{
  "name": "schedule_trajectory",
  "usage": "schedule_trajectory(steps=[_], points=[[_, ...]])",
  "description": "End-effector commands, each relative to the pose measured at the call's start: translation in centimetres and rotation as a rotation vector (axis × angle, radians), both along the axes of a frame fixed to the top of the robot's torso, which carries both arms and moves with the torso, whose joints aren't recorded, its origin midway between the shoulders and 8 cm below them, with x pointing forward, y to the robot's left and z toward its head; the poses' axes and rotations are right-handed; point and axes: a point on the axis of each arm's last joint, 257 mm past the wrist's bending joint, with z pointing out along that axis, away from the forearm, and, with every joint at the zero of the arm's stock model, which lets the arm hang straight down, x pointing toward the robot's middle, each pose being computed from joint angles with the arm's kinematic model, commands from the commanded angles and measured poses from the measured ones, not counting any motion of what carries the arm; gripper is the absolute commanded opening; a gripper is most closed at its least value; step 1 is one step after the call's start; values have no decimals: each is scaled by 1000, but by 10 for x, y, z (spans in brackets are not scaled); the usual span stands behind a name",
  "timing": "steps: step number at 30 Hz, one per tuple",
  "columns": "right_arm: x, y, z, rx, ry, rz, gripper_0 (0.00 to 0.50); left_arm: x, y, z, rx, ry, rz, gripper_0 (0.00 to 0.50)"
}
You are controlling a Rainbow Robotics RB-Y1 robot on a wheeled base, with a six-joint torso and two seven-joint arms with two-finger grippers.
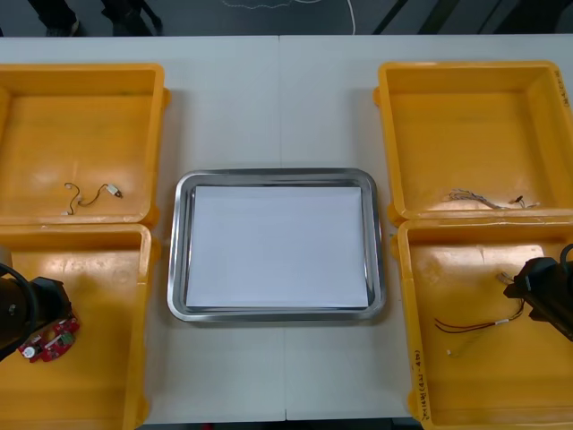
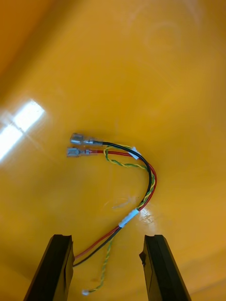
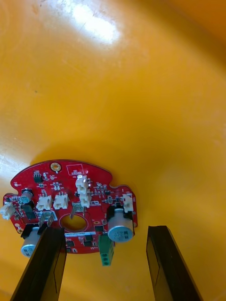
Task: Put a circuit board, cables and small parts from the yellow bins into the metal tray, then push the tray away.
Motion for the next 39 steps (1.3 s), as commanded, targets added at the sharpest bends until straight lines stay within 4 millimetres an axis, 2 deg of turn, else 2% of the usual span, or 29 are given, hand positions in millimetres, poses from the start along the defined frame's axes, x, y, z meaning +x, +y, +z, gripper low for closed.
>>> schedule_trajectory(steps=[1,8,14,21,31,39], points=[[-8,9,-12,69,27,-84,430,-14,-11,3,16,-3,-65,500],[-15,6,-23,87,52,-142,431,-24,-21,-6,7,9,-64,500],[-15,4,-37,103,62,-166,430,-26,-27,-14,0,-5,-67,500],[-17,7,-43,112,76,-174,432,-24,-33,-21,-7,-32,-76,500],[-12,14,-62,121,76,-182,431,-24,-30,-31,-17,-26,-65,500],[-13,14,-65,112,80,-182,430,-22,-27,-37,-20,-24,-55,500]])
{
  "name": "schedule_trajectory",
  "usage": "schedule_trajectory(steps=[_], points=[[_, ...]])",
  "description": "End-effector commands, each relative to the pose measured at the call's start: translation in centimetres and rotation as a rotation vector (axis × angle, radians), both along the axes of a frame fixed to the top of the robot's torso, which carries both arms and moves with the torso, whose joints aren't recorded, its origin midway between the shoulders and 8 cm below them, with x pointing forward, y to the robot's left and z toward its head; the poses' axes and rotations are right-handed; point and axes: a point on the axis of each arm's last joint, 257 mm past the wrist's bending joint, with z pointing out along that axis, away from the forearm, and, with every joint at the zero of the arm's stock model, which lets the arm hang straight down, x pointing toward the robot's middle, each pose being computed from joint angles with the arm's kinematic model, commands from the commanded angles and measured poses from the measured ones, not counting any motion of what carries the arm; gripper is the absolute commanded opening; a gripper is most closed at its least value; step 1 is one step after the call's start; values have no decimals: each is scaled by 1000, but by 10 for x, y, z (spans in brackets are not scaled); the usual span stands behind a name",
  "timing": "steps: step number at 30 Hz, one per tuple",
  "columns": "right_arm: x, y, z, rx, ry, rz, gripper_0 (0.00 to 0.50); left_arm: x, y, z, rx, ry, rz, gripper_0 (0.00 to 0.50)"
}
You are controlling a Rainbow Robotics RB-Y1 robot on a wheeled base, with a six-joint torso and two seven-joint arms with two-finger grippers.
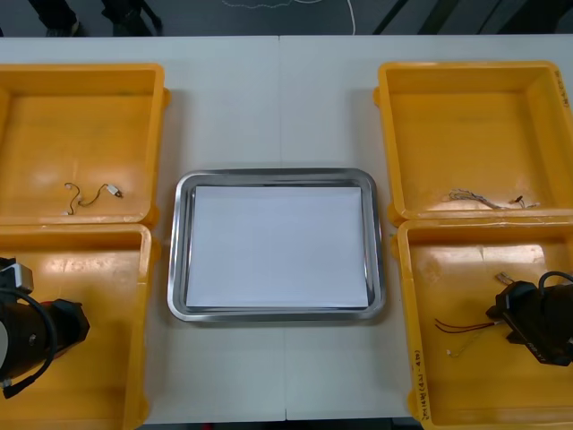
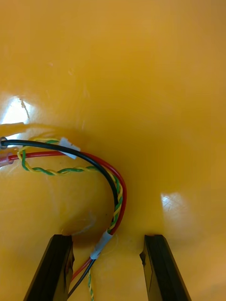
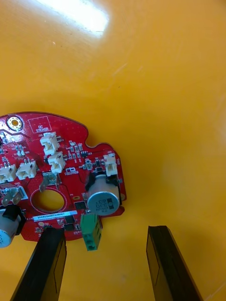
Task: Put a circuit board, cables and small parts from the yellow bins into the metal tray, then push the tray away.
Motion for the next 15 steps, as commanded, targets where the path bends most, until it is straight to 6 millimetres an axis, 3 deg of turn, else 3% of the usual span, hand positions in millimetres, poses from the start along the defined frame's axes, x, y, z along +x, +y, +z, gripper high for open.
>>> schedule_trajectory(steps=[1,4,5,7,10,12,15], points=[[-4,7,-7,19,17,-38,431,-8,-3,-12,-10,13,6,500],[-4,7,-8,14,18,-37,430,-7,-3,-12,-11,12,7,500],[-5,7,-9,16,20,-39,407,-8,-3,-13,-11,14,8,500],[-5,8,-9,15,21,-39,216,-8,-2,-15,-12,19,11,500],[-5,8,-9,16,21,-42,27,-7,-2,-18,-11,18,10,500],[-5,8,-9,17,22,-43,0,-7,-3,-18,-10,18,9,500],[-4,8,-9,17,20,-41,0,-8,-3,-18,-13,21,9,500]])
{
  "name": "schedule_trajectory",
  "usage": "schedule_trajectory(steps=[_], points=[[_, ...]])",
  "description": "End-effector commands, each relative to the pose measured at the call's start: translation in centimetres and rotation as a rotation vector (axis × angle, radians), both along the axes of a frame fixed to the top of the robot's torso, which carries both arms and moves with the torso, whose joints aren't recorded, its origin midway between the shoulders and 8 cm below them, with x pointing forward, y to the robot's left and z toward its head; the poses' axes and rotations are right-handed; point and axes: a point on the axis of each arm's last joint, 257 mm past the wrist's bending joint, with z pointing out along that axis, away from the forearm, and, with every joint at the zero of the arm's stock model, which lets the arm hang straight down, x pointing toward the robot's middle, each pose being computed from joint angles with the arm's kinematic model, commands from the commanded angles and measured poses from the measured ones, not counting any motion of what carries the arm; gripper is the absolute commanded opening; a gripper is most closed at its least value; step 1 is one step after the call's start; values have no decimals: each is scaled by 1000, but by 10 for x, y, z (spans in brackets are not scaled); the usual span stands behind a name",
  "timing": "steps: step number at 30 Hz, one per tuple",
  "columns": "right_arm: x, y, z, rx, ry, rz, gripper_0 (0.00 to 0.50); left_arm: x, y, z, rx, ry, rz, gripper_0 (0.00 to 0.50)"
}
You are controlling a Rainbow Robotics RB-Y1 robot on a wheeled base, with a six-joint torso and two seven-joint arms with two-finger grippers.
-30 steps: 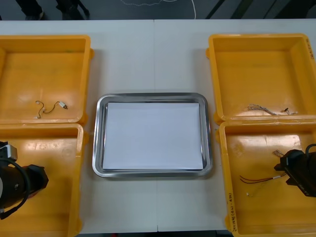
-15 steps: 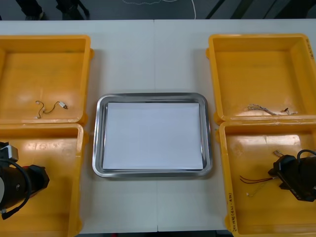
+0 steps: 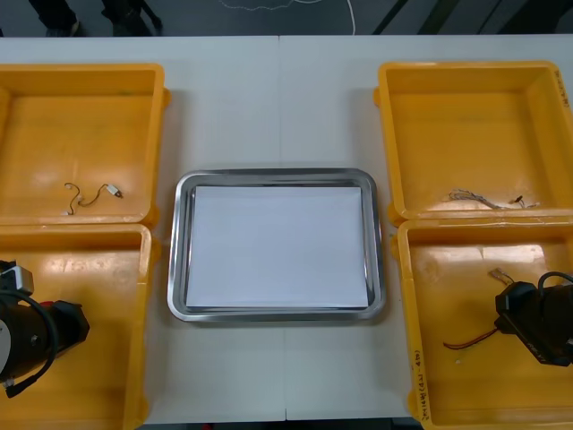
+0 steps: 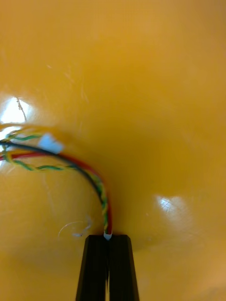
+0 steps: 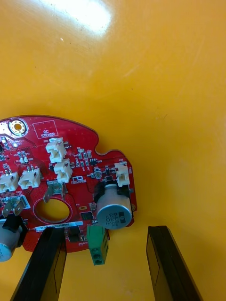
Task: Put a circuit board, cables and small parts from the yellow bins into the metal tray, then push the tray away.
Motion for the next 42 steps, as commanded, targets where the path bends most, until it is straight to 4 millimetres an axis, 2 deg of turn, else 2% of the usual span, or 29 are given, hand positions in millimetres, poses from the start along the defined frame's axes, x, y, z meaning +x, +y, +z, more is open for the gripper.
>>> schedule_trajectory(steps=[1,6,8,9,11,13,15,17,18,20,21,30,37,42], points=[[-4,9,-7,28,18,-42,0,-9,-9,-9,-12,17,-6,500],[2,8,-2,23,5,-38,0,-9,-10,-10,-11,20,-10,477],[4,6,4,18,0,-32,0,-10,-10,-11,-12,23,-10,401],[6,5,7,16,-5,-31,0,-10,-9,-11,-10,23,-11,381],[9,1,20,-2,-12,-17,0,-10,-10,-11,-12,23,-11,294],[9,0,29,-18,-14,0,0,-10,-10,-10,-12,21,-10,252],[9,2,41,-34,-23,28,0,-10,-10,-11,-13,22,-8,239],[8,7,57,-64,-43,78,0,-10,-10,-11,-13,22,-8,188],[7,9,62,-74,-51,93,0,-10,-11,-11,-13,23,-10,151],[5,14,72,-96,-63,131,0,-11,-9,-11,-11,25,-8,32],[5,16,77,-107,-73,152,0,-11,-10,-11,-13,25,-7,1],[3,29,102,-266,-160,446,0,-11,-3,-8,5,26,-1,0],[1,52,116,-273,-182,616,0,-19,12,26,61,15,9,0],[0,73,127,-248,-196,681,0,-30,26,59,104,9,22,0]])
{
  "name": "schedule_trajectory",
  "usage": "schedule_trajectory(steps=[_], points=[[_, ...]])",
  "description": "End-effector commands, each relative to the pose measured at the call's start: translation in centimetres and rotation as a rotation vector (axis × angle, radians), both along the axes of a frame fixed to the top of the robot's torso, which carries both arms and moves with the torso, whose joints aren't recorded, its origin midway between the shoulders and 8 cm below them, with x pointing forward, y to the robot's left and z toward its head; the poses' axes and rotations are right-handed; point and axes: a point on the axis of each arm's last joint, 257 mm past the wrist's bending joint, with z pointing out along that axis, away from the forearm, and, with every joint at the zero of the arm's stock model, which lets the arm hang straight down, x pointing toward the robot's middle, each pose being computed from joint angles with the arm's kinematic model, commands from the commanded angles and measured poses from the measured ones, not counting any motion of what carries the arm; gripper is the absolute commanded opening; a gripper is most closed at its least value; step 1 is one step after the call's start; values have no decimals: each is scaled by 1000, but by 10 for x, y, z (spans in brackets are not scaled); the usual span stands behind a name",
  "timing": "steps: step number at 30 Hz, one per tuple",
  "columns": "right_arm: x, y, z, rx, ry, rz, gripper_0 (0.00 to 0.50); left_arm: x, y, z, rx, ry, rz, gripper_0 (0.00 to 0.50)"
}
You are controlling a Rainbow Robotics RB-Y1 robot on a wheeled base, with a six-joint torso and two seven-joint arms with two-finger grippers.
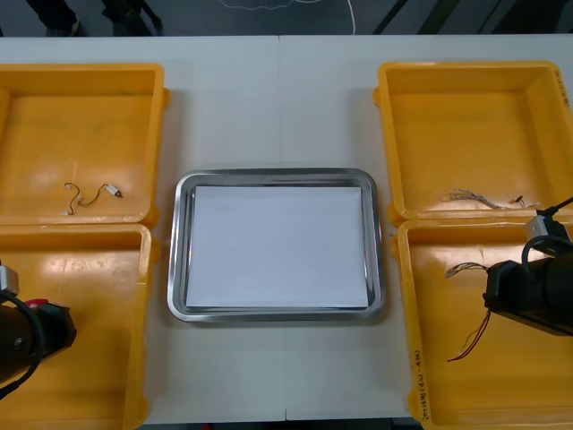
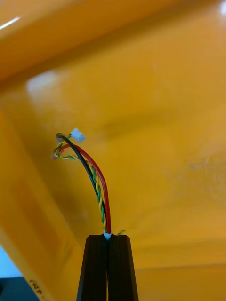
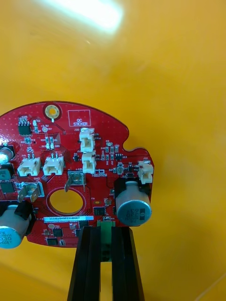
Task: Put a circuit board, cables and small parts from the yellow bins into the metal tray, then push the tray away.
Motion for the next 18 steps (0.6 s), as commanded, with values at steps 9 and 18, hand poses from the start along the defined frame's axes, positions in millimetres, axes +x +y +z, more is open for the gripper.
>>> schedule_trajectory(steps=[9,18], points=[[12,38,33,-58,-49,133,0,-22,35,91,172,-65,-46,0],[15,59,36,-86,-46,194,0,13,25,139,211,-180,-153,0]])
